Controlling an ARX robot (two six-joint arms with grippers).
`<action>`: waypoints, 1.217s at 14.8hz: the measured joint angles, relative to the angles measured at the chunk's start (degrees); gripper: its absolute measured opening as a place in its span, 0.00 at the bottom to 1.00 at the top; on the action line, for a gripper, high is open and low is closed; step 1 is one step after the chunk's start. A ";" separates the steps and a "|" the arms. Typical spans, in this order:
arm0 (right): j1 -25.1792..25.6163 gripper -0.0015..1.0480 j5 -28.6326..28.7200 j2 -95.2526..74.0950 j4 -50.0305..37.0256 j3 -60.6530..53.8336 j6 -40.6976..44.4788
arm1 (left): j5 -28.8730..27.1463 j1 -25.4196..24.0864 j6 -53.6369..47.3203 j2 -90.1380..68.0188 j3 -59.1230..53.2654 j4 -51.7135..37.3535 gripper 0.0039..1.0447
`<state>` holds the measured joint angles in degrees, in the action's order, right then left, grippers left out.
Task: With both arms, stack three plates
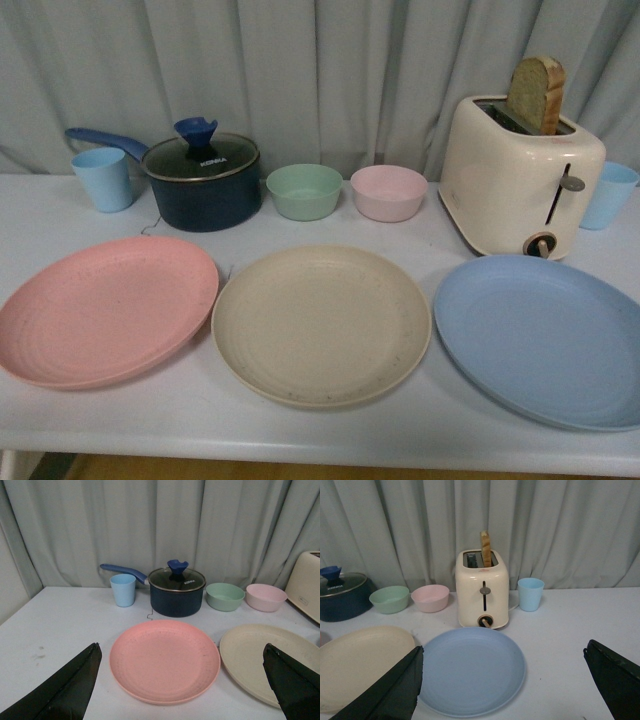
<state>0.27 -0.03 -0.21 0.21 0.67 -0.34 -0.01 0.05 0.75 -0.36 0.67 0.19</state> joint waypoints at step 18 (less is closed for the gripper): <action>0.00 0.94 0.04 0.00 0.00 0.00 0.04 | 6.47 -10.84 -10.95 -73.68 31.89 1.16 0.94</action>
<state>0.27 0.01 -0.21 0.21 0.67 -0.30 6.46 -10.79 -10.20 -74.04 32.56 1.34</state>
